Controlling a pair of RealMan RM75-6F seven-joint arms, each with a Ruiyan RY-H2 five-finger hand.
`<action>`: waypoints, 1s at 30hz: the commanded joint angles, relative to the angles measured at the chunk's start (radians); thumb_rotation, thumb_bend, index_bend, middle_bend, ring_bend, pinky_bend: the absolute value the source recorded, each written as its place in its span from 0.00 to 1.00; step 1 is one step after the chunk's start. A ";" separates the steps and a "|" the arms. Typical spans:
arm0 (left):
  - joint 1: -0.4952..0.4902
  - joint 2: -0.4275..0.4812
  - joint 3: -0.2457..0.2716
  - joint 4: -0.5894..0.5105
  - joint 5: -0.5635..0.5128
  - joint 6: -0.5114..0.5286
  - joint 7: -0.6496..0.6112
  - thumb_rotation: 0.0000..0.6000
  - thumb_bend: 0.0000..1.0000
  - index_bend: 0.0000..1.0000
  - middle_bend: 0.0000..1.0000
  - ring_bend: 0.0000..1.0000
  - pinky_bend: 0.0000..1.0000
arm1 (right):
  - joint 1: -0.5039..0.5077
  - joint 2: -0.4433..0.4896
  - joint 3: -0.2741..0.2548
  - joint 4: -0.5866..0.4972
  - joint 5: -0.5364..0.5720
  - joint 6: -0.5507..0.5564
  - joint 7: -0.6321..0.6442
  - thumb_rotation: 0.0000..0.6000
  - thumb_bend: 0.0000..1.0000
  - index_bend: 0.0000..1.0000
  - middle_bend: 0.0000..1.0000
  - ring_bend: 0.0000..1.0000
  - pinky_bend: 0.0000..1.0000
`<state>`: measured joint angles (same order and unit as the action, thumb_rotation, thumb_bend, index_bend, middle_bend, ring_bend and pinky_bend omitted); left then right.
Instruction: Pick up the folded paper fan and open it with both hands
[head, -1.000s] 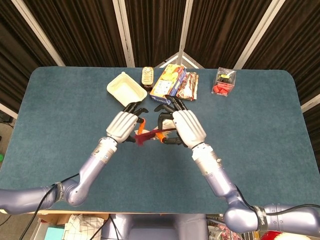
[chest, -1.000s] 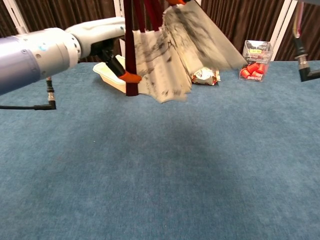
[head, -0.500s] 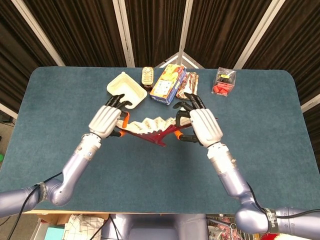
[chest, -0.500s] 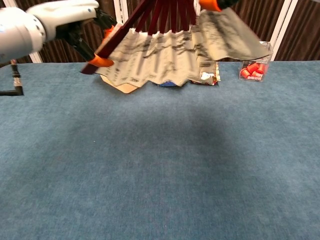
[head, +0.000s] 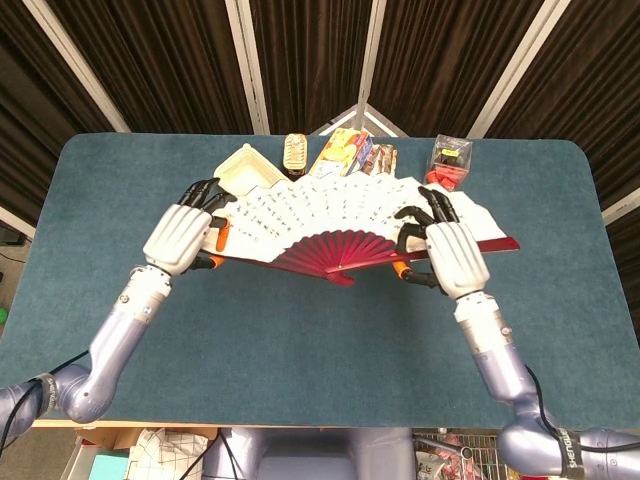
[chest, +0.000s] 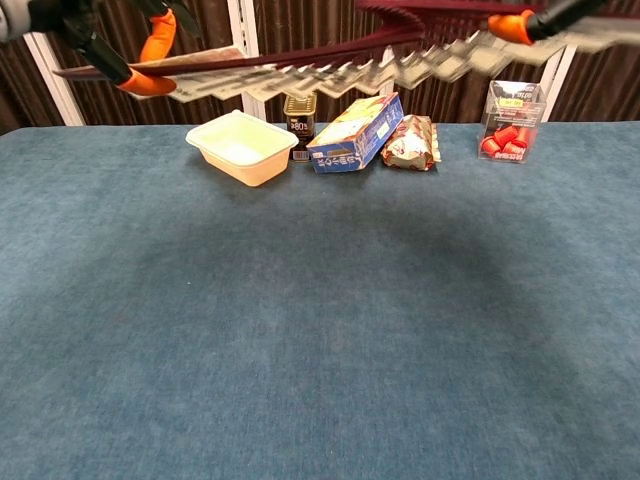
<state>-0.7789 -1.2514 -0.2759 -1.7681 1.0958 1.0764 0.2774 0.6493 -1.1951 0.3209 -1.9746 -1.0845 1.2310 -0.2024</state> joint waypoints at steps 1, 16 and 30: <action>0.007 0.010 0.004 -0.016 0.002 0.008 0.007 1.00 0.45 0.74 0.20 0.00 0.07 | -0.021 0.012 -0.026 0.016 -0.034 0.007 0.008 1.00 0.46 0.82 0.33 0.00 0.00; 0.021 0.006 0.035 -0.038 0.008 0.019 0.032 1.00 0.45 0.74 0.20 0.00 0.07 | -0.073 0.002 -0.104 0.077 -0.122 0.007 0.021 1.00 0.46 0.82 0.33 0.00 0.00; 0.030 -0.035 0.066 -0.026 0.009 0.024 0.056 1.00 0.45 0.74 0.20 0.00 0.07 | -0.119 -0.027 -0.152 0.133 -0.164 0.003 0.065 1.00 0.46 0.82 0.33 0.00 0.00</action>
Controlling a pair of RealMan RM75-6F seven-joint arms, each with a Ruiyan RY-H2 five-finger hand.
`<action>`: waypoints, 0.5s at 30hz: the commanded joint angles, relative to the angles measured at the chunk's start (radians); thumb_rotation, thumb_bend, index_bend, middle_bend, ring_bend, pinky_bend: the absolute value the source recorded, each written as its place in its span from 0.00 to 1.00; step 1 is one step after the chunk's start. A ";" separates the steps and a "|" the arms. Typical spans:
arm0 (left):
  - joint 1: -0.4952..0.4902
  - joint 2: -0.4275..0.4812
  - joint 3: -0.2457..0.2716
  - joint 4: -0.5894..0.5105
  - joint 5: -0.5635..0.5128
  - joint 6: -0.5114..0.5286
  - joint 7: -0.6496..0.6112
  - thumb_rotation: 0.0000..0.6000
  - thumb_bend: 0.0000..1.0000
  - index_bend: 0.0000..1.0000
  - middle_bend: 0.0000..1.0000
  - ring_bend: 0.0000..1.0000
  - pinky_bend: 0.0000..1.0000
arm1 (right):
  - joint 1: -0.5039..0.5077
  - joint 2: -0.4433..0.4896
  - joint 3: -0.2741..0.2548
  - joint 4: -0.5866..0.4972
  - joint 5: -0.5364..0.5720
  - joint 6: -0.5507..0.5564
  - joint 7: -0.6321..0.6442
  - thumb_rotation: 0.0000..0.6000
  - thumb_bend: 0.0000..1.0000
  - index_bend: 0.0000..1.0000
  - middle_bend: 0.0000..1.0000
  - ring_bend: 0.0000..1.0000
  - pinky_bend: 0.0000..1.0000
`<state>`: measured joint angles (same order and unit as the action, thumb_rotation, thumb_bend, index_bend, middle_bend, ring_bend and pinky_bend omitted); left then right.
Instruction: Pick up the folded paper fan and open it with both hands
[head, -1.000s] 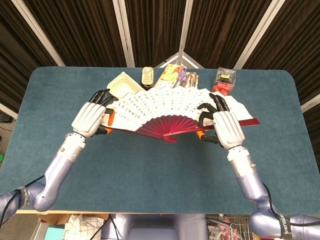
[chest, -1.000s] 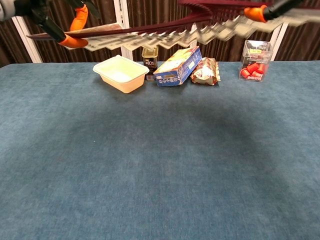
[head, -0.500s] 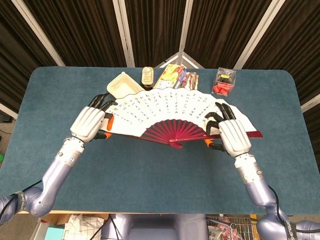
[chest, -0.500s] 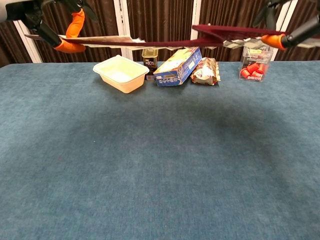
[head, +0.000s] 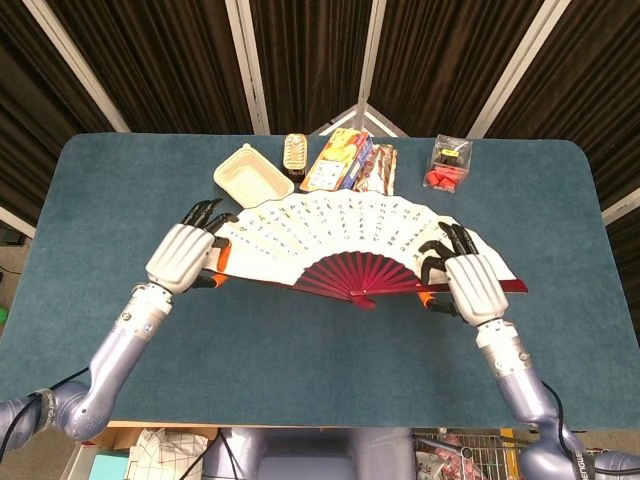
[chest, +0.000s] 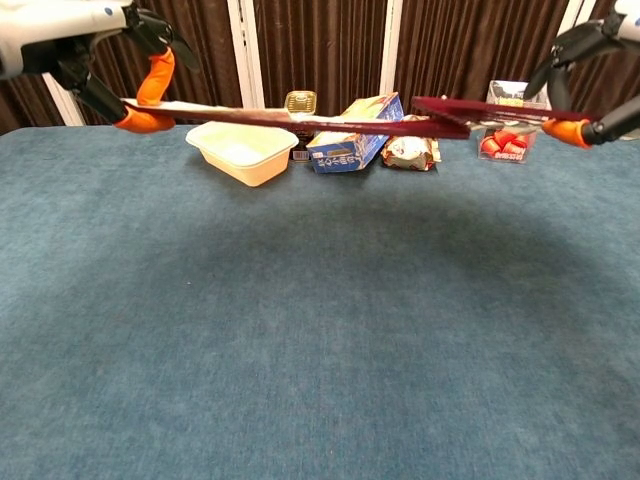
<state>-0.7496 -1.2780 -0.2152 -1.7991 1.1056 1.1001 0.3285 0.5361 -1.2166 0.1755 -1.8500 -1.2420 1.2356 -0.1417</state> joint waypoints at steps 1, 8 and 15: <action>0.001 -0.014 0.008 0.008 -0.001 0.000 0.007 1.00 0.45 0.74 0.20 0.00 0.07 | -0.008 -0.009 -0.009 0.014 -0.009 -0.002 0.006 1.00 0.46 0.82 0.33 0.00 0.00; 0.007 -0.051 0.031 0.041 0.002 -0.003 0.014 1.00 0.45 0.74 0.20 0.00 0.07 | -0.024 -0.040 -0.028 0.056 -0.024 -0.007 0.019 1.00 0.46 0.82 0.33 0.00 0.00; 0.018 -0.089 0.054 0.083 0.005 -0.012 0.006 1.00 0.45 0.74 0.20 0.00 0.07 | -0.039 -0.078 -0.050 0.104 -0.039 -0.014 0.026 1.00 0.46 0.82 0.33 0.00 0.00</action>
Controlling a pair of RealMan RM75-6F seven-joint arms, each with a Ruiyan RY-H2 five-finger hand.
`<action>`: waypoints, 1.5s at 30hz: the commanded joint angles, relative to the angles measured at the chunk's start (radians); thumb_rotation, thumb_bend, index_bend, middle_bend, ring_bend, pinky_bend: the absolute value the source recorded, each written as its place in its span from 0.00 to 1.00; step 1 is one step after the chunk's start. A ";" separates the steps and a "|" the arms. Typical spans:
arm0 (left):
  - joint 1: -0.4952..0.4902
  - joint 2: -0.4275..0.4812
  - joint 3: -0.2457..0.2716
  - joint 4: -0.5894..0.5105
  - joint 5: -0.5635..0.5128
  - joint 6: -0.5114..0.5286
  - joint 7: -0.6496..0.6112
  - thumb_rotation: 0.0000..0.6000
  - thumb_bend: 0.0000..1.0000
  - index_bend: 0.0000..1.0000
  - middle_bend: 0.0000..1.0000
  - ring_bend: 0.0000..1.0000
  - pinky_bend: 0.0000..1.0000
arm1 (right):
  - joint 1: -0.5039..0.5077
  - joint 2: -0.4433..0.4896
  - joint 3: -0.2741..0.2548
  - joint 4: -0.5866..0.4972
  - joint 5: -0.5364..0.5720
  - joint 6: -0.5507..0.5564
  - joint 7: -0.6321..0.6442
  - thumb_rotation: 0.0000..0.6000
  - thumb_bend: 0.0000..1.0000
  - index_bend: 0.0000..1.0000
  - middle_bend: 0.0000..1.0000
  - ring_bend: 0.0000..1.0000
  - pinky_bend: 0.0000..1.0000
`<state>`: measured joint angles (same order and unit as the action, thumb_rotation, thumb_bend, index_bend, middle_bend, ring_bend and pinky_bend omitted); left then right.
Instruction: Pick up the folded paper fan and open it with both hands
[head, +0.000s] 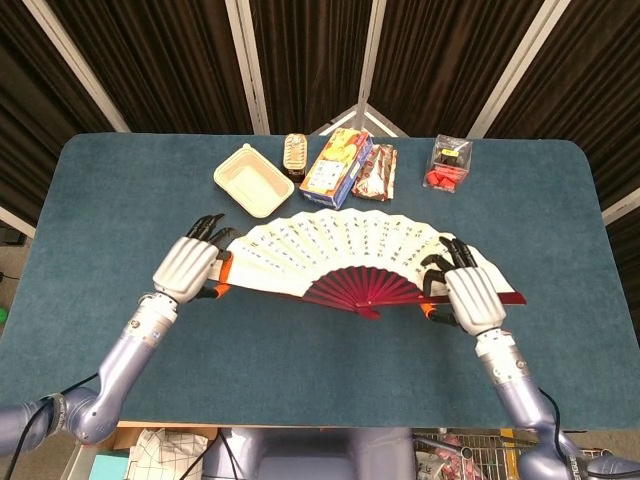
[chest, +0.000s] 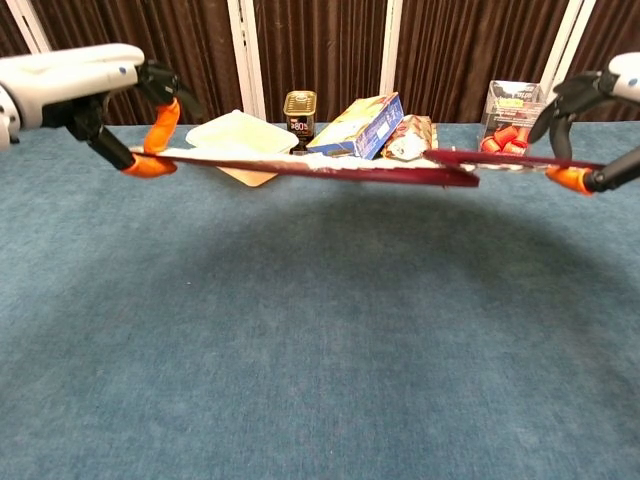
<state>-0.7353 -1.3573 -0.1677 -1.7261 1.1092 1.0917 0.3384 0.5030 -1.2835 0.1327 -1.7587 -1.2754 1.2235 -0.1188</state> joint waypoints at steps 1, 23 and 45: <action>0.006 -0.015 0.010 0.016 0.002 -0.004 -0.005 1.00 0.45 0.74 0.20 0.00 0.07 | -0.009 -0.017 -0.011 0.018 -0.008 -0.003 0.005 1.00 0.46 0.82 0.33 0.00 0.00; 0.042 -0.062 0.051 0.063 0.057 -0.017 -0.069 1.00 0.25 0.41 0.09 0.00 0.05 | -0.058 -0.054 -0.098 0.106 -0.084 -0.028 0.005 1.00 0.46 0.09 0.07 0.00 0.00; 0.122 0.056 0.101 0.023 0.134 0.022 -0.118 1.00 0.09 0.02 0.02 0.00 0.02 | -0.040 0.029 -0.180 0.078 -0.064 -0.142 -0.376 1.00 0.23 0.00 0.00 0.00 0.00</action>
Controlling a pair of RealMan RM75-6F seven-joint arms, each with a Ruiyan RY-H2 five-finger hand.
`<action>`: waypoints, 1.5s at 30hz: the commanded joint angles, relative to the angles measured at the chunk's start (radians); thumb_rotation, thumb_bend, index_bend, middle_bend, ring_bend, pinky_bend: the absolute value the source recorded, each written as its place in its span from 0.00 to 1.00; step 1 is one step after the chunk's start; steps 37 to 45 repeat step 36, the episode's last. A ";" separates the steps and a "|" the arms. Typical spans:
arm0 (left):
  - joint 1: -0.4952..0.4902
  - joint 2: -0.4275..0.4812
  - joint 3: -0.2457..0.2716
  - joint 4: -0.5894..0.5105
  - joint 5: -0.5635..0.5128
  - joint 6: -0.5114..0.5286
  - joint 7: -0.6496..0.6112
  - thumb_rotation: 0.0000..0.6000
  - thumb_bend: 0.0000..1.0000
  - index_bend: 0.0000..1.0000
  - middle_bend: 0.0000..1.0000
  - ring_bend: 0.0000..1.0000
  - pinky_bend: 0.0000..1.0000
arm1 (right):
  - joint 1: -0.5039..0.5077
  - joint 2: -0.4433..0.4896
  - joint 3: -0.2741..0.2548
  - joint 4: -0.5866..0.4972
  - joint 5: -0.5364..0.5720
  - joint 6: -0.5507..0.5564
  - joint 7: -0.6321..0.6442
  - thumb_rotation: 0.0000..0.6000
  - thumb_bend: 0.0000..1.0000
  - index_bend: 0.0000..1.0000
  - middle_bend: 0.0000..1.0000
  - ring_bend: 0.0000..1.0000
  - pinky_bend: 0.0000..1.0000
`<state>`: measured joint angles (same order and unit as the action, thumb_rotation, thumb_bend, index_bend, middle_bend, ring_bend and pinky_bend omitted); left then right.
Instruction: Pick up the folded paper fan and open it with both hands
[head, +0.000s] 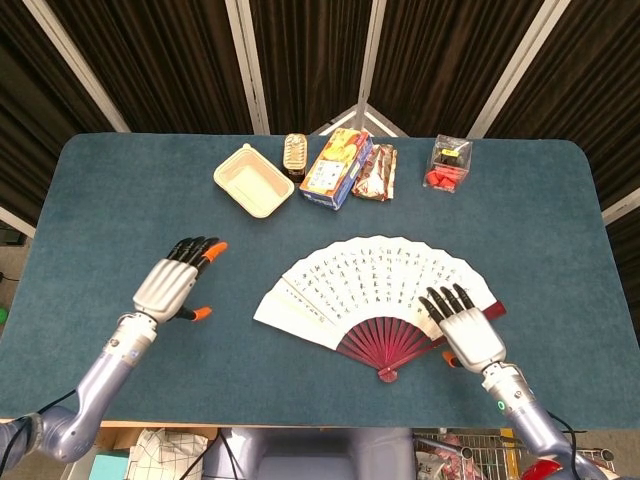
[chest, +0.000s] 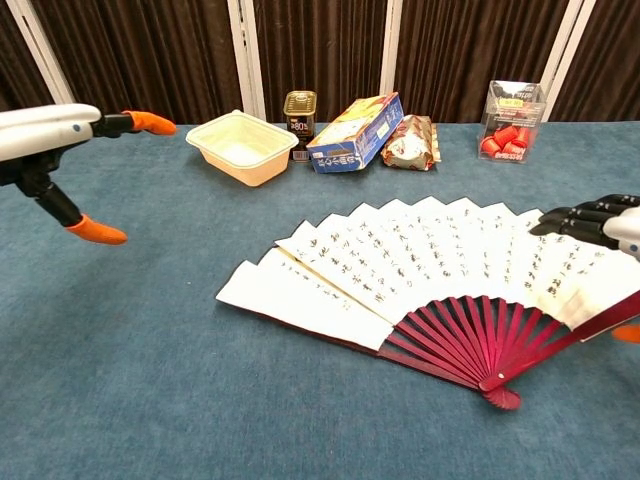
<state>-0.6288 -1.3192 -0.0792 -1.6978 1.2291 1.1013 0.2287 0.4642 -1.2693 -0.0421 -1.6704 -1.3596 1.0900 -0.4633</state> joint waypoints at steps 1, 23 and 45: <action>0.025 0.029 0.018 -0.006 0.020 0.020 -0.013 1.00 0.09 0.02 0.01 0.00 0.02 | -0.002 0.019 -0.007 -0.011 0.023 -0.008 -0.045 1.00 0.23 0.00 0.00 0.00 0.00; 0.372 0.227 0.178 -0.044 0.265 0.463 -0.121 1.00 0.05 0.00 0.00 0.00 0.00 | -0.305 0.114 -0.008 -0.048 -0.074 0.482 0.228 1.00 0.23 0.00 0.00 0.00 0.00; 0.516 0.212 0.193 0.151 0.276 0.598 -0.262 1.00 0.03 0.00 0.00 0.00 0.00 | -0.422 0.098 0.034 0.026 -0.115 0.687 0.319 1.00 0.23 0.00 0.00 0.00 0.00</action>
